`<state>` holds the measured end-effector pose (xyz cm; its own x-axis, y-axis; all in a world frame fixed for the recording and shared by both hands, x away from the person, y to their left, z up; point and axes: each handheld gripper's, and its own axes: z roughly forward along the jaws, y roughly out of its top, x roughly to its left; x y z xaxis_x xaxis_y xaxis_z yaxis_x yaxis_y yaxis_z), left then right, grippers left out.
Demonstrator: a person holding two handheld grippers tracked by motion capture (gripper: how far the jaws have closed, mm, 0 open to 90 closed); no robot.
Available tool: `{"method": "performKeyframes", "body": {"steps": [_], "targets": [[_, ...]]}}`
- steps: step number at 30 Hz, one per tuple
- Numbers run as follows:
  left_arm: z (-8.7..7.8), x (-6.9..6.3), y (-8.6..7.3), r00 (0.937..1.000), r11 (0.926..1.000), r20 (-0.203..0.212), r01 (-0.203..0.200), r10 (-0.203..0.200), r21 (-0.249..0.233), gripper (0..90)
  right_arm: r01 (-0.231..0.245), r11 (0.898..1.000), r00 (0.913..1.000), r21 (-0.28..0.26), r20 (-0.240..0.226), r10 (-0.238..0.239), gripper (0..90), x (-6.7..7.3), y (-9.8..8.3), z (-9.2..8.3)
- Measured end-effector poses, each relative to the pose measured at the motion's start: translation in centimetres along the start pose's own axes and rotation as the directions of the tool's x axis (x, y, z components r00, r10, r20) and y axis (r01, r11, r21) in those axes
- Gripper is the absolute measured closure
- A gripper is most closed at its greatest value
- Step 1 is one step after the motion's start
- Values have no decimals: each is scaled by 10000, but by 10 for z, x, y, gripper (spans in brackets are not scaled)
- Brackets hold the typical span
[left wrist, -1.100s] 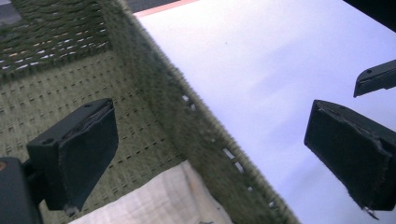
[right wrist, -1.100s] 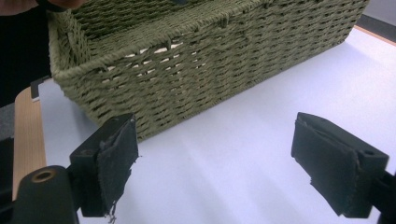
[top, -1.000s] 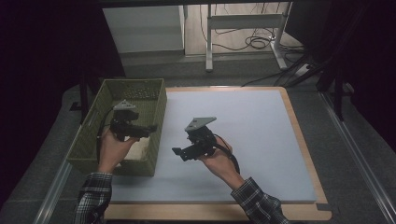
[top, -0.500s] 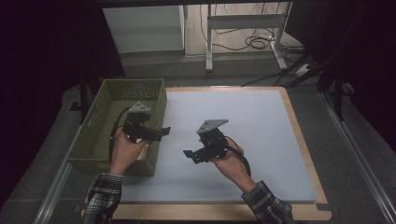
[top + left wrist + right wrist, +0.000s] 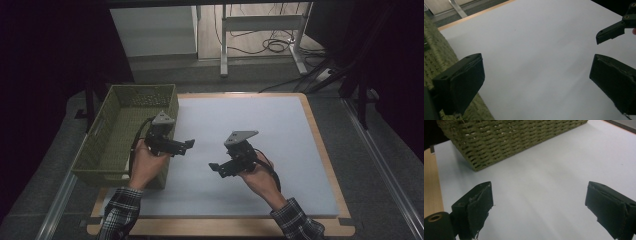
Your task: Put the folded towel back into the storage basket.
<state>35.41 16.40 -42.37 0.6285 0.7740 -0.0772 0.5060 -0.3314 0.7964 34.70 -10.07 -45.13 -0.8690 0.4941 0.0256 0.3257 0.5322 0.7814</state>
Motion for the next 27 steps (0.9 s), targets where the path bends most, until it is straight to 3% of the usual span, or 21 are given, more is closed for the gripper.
{"method": "performKeyframes", "body": {"steps": [2, 3, 4, 9, 27], "targets": [[4, -4, 0, 9999, 9999, 85, -133, 133, 79, 1, -29, 10000, 10000, 40, 60, 29, 80, -4, -6, -5], [5, -9, 2, 9980, 9984, -354, -518, 526, 242, 2, -59, 10000, 9999, 33, 89, 59, 80, -5, -8, -7], [5, -9, 2, 9980, 9984, -354, -518, 526, 242, 2, -59, 10000, 9999, 33, 89, 59, 80, -5, -8, -7], [3, -15, 4, 9994, 9995, 130, -326, 326, 16, 2, -169, 9998, 9995, 49, 259, 167, 80, -13, -18, -18], [37, -55, 17, 9938, 9971, 833, -752, 738, 141, 1, -312, 9995, 9969, 47, 726, 308, 75, -29, -44, -54]]}}
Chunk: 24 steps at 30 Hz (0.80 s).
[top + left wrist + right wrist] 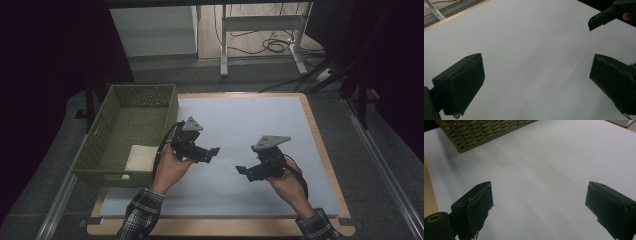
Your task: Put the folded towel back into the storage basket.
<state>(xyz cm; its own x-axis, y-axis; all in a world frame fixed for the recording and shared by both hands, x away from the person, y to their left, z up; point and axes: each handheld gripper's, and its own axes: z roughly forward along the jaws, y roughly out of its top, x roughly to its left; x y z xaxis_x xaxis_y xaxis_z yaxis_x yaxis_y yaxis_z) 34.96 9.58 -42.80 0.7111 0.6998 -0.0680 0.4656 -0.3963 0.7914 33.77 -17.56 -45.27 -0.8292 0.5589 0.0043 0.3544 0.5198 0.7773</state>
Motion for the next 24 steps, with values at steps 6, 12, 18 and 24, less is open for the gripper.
{"method": "performKeyframes", "body": {"steps": [6, 12, 18, 24], "targets": [[9, -8, -2, 9998, 10000, 208, -75, 74, 4, 2, -63, 9999, 9999, 103, 85, 62, 68, -6, -8, -7], [21, -21, -11, 9989, 9995, 369, -306, 304, 51, 1, -160, 9997, 9994, 181, 302, 154, 55, -14, -21, -19], [25, -27, -20, 9983, 9996, 499, -288, 286, 32, 2, -186, 9996, 9987, 219, 488, 176, 40, -18, -33, -28], [27, -34, -34, 9982, 9992, 455, -389, 382, 136, 2, -266, 9994, 9977, 237, 627, 251, 37, -21, -43, -37]]}}
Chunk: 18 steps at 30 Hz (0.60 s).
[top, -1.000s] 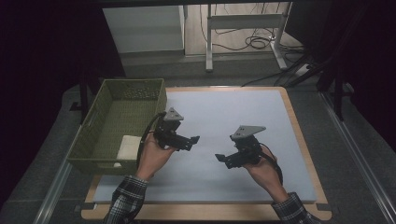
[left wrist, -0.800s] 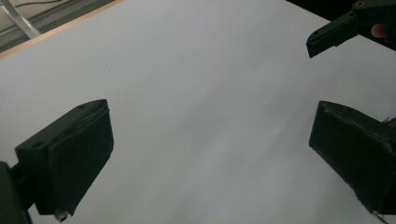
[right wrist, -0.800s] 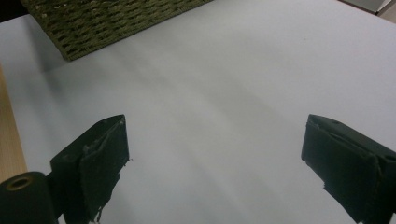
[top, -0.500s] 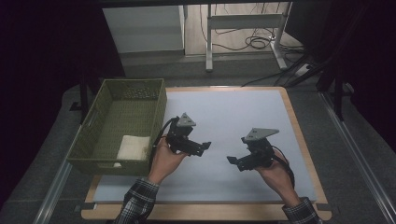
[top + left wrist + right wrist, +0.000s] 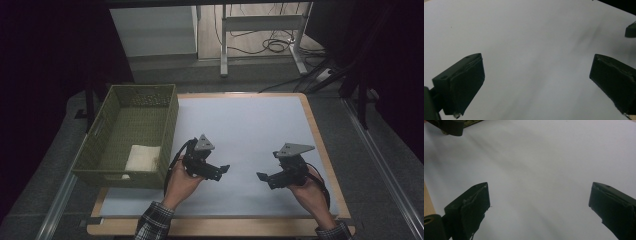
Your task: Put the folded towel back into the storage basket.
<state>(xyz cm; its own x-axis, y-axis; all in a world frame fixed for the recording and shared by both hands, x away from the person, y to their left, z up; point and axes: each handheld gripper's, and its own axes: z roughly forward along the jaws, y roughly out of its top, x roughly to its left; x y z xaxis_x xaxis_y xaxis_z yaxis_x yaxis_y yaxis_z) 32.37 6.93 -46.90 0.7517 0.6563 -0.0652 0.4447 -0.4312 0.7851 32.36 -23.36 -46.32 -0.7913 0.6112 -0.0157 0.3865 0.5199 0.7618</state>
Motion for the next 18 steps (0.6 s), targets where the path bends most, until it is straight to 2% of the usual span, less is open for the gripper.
{"method": "performKeyframes", "body": {"steps": [7, 18], "targets": [[-4, -8, -13, 9999, 9999, -62, -116, 116, 27, 2, -135, 9999, 9998, -21, 165, 136, 36, -5, -15, -11], [-12, -13, -41, 9999, 10000, -112, 45, -44, 39, 2, -464, 9989, 9982, -15, 369, 464, 36, -12, -42, -20]]}}
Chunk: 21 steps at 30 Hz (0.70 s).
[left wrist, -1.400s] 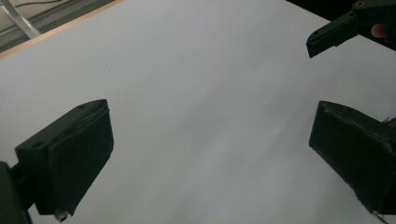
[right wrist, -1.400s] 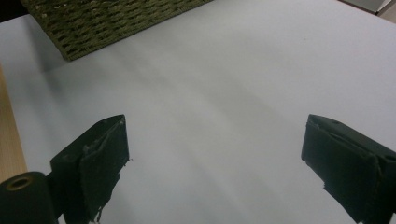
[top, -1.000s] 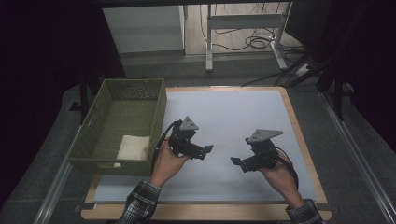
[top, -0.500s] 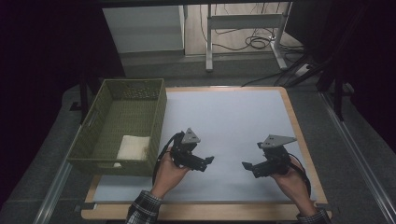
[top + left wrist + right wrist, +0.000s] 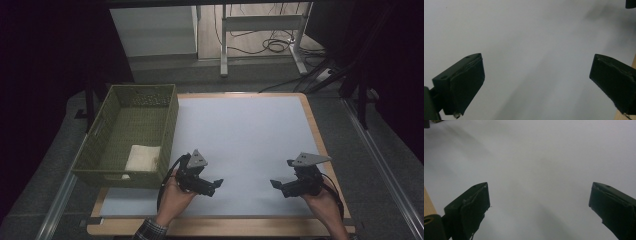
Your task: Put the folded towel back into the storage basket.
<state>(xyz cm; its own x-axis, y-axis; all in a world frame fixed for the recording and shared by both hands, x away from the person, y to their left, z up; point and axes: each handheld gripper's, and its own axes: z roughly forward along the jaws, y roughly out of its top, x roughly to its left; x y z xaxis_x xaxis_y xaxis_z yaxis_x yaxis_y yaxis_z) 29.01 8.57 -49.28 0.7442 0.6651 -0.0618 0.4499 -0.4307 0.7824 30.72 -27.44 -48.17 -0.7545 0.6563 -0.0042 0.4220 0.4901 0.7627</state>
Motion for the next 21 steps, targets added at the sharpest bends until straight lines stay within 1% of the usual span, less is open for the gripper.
{"method": "performKeyframes", "body": {"steps": [3, 4, 5, 6, 7, 8, 11, 12, 16, 21], "targets": [[0, 0, -4, 10000, 10000, -78, -2, 2, 26, 2, -26, 10000, 10000, 19, 81, 25, 36, -2, -5, 0], [0, -1, -6, 9999, 10000, -107, 3, -3, 40, 2, -89, 10000, 9999, 20, 113, 89, 36, -3, -9, -1], [-1, -1, -8, 9999, 10000, -132, 1, 0, 57, 2, -89, 10000, 9999, 20, 113, 89, 36, -3, -9, -1], [0, -1, -13, 9998, 9999, -216, -37, 39, 134, 2, -139, 9999, 9998, 29, 153, 138, 36, -4, -14, -1], [0, -1, -13, 9998, 9999, -216, -37, 39, 134, 2, -139, 9999, 9998, 29, 153, 138, 36, -4, -14, -1], [1, -1, -18, 9996, 9998, -279, 4, 1, 187, 2, -209, 9998, 9996, 26, 184, 208, 36, -6, -18, 0], [2, 0, -22, 9996, 9997, -271, 55, -49, 234, 2, -283, 9996, 9994, 47, 185, 282, 36, -7, -22, 0], [3, 0, -24, 9996, 9996, -289, 67, -59, 260, 2, -272, 9995, 9994, 132, 216, 269, 36, -8, -25, 2], [6, 3, -32, 9991, 9993, -401, 163, -149, 327, 2, -296, 9993, 9993, 213, 241, 291, 36, -9, -30, 5], [8, 3, -37, 9987, 9987, -500, 127, -102, 497, 2, -296, 9991, 9993, 304, 224, 290, 36, -10, -34, 9]]}}
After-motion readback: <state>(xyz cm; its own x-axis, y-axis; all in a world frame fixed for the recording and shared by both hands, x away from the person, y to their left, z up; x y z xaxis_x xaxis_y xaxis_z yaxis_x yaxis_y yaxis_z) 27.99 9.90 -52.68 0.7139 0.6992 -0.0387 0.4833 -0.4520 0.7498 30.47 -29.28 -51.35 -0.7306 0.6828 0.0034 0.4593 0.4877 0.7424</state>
